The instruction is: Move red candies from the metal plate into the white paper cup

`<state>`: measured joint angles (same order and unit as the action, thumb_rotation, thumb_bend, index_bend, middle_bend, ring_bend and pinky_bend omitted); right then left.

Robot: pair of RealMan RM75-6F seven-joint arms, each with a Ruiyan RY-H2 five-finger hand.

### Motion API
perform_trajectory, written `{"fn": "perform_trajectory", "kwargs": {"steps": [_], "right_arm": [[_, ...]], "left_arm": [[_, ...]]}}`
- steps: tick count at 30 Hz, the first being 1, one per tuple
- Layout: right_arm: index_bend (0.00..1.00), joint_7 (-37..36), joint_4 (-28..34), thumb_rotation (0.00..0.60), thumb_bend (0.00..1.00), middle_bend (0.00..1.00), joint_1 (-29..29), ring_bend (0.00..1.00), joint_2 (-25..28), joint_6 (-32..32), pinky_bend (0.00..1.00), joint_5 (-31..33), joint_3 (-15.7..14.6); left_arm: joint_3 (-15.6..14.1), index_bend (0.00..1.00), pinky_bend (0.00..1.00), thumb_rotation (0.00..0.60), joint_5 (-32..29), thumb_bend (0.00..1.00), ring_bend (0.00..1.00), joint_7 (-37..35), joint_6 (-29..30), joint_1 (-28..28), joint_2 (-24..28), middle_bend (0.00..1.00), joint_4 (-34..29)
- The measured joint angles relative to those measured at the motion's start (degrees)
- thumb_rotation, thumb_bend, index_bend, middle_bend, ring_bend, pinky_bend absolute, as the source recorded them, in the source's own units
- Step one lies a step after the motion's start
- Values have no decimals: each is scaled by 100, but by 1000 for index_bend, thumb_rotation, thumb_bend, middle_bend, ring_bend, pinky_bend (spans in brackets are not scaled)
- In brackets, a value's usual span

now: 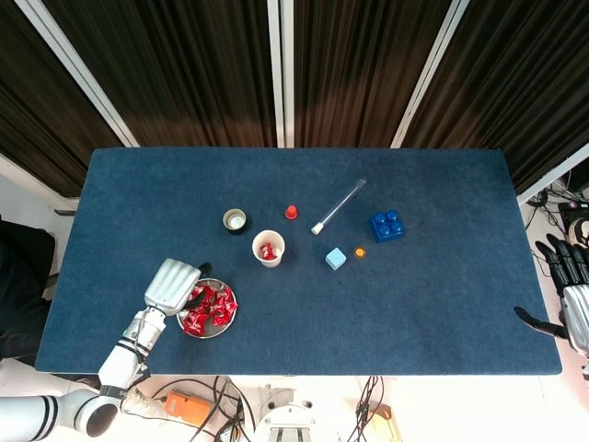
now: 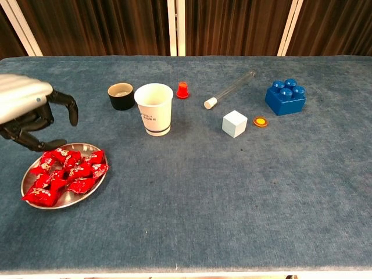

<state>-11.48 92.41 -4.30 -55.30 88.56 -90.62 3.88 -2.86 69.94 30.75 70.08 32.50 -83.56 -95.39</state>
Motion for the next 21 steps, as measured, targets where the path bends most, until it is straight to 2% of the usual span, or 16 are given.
{"fn": "perform_trajectory", "kwargs": {"steps": [14, 21], "right_arm": [[0, 6, 4, 600, 277, 28, 4, 0, 2, -26, 0, 44, -1], [0, 54, 50, 600, 277, 28, 1, 0, 10, -41, 0, 53, -3]], "left_arm": [[-7, 410, 834, 600, -86, 256, 832, 550, -223, -141, -315, 921, 555], [8, 479, 834, 600, -30, 263, 833, 601, -293, -194, -428, 921, 825]]}}
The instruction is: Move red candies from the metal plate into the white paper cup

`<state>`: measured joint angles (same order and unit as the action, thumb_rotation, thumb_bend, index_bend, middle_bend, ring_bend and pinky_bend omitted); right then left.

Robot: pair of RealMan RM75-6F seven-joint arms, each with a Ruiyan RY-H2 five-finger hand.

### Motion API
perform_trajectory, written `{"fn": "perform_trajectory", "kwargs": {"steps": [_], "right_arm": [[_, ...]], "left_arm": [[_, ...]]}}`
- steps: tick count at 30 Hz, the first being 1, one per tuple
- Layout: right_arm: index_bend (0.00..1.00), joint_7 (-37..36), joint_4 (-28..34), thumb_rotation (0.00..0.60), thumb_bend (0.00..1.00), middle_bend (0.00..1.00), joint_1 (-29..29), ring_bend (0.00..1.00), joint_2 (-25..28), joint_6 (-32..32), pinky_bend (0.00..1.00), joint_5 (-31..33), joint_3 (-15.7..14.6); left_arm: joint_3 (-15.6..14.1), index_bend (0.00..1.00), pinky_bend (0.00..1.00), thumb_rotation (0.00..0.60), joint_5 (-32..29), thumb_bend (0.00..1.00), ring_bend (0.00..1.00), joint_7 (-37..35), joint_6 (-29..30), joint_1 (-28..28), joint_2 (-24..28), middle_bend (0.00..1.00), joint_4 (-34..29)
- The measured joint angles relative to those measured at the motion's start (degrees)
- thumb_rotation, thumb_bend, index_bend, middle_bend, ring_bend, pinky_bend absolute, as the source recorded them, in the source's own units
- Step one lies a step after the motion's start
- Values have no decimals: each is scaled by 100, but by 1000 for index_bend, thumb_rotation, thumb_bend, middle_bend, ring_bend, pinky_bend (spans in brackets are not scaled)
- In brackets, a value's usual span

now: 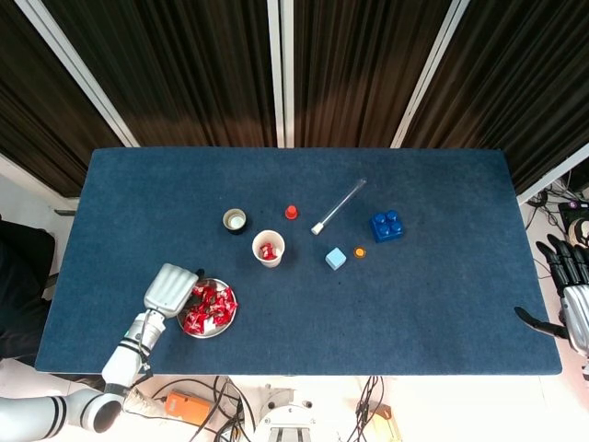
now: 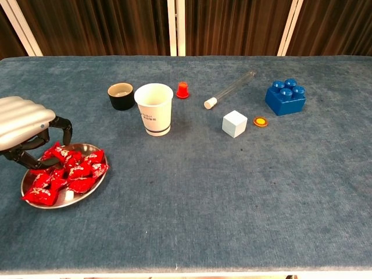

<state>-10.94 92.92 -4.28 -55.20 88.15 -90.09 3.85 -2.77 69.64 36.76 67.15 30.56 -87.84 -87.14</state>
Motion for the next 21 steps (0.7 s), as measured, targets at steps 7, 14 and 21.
{"fn": "perform_trajectory", "kwargs": {"steps": [7, 14, 21], "right_arm": [[0, 40, 51, 600, 277, 28, 18, 0, 17, 15, 0, 24, 4], [0, 52, 63, 600, 277, 28, 24, 0, 24, 33, 0, 28, 14], [0, 42, 38, 600, 277, 28, -1, 0, -7, -9, 0, 34, 20]], "left_arm": [[42, 583, 834, 600, 2, 344, 834, -14, -146, -30, -31, 922, 111], [165, 585, 835, 600, 76, 359, 835, -203, -56, -67, 121, 922, -184], [706, 581, 834, 600, 251, 387, 835, -953, 43, 36, 606, 923, -1103]]}}
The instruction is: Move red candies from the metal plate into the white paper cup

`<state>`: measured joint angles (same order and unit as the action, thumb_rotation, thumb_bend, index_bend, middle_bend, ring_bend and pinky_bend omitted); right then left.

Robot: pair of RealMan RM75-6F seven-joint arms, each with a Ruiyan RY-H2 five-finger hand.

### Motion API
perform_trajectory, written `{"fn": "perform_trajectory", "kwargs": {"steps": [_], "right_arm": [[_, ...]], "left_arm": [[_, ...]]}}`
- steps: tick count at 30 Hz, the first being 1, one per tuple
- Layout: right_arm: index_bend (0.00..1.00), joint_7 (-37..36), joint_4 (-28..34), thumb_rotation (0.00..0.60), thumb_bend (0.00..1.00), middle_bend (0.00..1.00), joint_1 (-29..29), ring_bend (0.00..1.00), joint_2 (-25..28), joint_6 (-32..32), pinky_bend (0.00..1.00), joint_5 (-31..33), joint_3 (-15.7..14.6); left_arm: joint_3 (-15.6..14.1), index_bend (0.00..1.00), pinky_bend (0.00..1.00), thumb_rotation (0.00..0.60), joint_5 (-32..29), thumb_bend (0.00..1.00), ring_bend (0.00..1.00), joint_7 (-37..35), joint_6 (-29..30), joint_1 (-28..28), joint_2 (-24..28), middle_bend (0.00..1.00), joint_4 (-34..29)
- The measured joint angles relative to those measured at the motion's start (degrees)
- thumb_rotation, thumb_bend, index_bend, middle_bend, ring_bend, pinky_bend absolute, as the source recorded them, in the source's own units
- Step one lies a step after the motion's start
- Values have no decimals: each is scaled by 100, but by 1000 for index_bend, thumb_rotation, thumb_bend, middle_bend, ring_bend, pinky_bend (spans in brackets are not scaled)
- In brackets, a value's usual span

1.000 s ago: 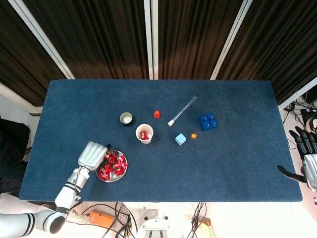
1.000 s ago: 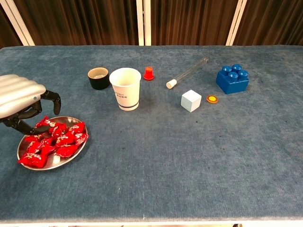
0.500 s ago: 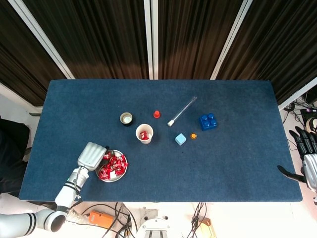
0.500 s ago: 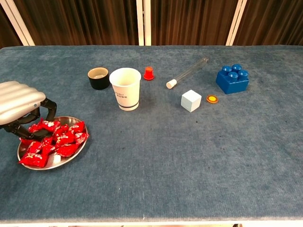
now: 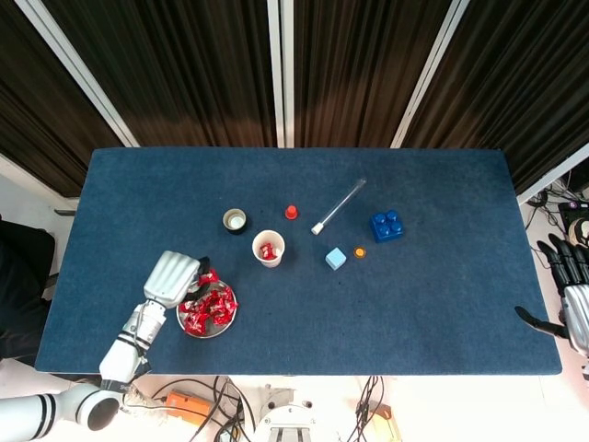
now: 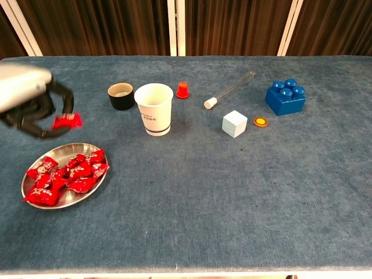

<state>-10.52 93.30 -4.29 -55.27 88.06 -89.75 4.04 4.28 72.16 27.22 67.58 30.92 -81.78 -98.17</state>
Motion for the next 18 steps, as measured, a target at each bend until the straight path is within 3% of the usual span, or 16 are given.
{"fn": "perform_trajectory", "kwargs": {"steps": [9, 18], "right_arm": [[0, -46, -39, 600, 278, 28, 51, 0, 8, 27, 0, 60, -9], [0, -104, -118, 600, 277, 28, 101, 0, -3, 36, 0, 121, -17]], "left_arm": [[824, 575, 834, 600, -532, 382, 836, 27, -689, 852, -3, 923, -209], [1118, 556, 834, 600, -1755, 374, 837, 715, -1270, 1674, -509, 923, 375]]}}
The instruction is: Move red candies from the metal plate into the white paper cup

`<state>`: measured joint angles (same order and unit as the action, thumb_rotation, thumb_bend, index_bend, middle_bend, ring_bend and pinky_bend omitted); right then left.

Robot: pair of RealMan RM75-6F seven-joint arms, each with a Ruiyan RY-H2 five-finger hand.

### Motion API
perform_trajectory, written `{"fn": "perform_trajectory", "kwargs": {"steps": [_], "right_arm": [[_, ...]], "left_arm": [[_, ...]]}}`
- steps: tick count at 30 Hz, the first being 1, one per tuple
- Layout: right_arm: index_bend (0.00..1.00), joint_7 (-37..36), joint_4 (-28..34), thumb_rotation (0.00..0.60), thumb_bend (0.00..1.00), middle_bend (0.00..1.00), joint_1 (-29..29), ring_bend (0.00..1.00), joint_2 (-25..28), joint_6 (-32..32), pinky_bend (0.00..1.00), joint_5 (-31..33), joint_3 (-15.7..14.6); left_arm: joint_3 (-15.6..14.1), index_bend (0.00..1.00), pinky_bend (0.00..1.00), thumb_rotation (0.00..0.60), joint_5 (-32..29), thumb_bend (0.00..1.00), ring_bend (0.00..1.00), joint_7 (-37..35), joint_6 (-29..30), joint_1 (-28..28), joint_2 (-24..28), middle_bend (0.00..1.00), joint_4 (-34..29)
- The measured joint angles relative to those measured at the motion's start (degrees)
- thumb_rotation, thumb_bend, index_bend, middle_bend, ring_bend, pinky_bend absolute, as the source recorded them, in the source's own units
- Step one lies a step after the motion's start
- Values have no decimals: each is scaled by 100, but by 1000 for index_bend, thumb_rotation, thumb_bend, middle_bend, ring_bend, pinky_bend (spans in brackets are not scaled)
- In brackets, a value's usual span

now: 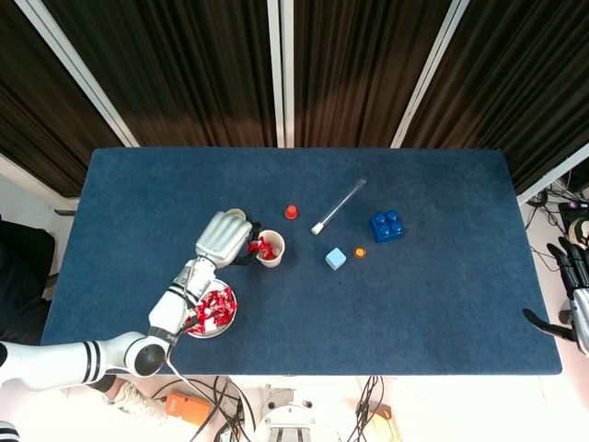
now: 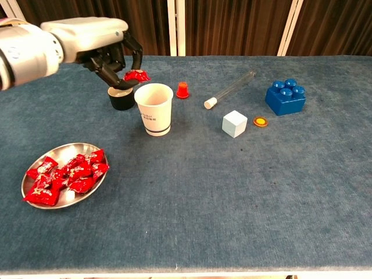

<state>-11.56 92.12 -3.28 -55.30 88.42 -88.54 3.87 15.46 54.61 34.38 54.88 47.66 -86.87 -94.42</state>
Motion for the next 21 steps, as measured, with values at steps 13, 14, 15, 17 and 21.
{"fn": "perform_trajectory", "kwargs": {"steps": [13, 14, 15, 17, 21], "right_arm": [[0, -4, -36, 600, 277, 28, -31, 0, -21, -86, 0, 42, 18], [0, -13, -42, 600, 278, 28, -33, 0, -23, -90, 0, 44, 20], [0, -19, -47, 600, 278, 28, -34, 0, -24, -89, 0, 43, 24], [0, -28, -56, 600, 277, 28, -37, 0, -22, -80, 0, 33, 29], [0, -53, -67, 600, 277, 28, -43, 0, -12, -47, 0, 2, 43]], "left_arm": [[-64, 291, 834, 600, -571, 240, 837, 203, 33, 435, -353, 923, 325], [-80, 281, 834, 600, -568, 235, 837, 204, 63, 430, -338, 923, 292], [-106, 280, 834, 600, -547, 235, 837, 196, 108, 412, -306, 922, 229], [-153, 280, 834, 600, -469, 233, 837, 171, 206, 360, -224, 922, 98], [-340, 280, 834, 600, -14, 234, 834, 58, 607, 95, 85, 922, -320]]}}
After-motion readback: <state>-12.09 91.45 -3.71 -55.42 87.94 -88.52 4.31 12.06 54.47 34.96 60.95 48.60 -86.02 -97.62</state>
